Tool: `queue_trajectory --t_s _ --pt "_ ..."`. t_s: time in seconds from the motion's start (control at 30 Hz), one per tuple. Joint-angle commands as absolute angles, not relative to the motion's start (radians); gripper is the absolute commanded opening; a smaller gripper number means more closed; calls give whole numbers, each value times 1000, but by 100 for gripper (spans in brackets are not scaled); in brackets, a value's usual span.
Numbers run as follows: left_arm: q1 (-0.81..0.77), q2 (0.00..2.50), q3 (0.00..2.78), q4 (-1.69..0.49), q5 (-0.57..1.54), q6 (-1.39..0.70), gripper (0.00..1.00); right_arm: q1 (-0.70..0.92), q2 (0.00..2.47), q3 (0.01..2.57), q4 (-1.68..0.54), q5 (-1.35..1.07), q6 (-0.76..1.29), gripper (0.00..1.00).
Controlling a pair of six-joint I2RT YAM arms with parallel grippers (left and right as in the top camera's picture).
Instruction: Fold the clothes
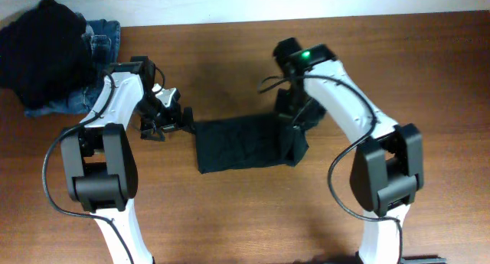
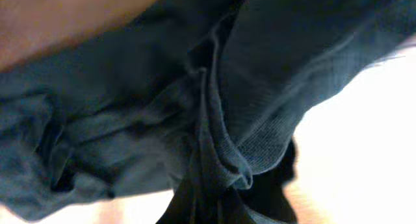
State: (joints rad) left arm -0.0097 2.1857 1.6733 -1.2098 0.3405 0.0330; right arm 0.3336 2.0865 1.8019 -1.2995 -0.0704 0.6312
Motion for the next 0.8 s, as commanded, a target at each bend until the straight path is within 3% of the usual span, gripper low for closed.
queue_trajectory --t_s 0.0,0.77 --pt "-4 2167 1670 -1211 333 23 99 262 2088 1822 -1331 -9 632 4" --pt "-3 2167 1670 -1215 333 23 99 1 2070 1829 -1462 123 558 4"
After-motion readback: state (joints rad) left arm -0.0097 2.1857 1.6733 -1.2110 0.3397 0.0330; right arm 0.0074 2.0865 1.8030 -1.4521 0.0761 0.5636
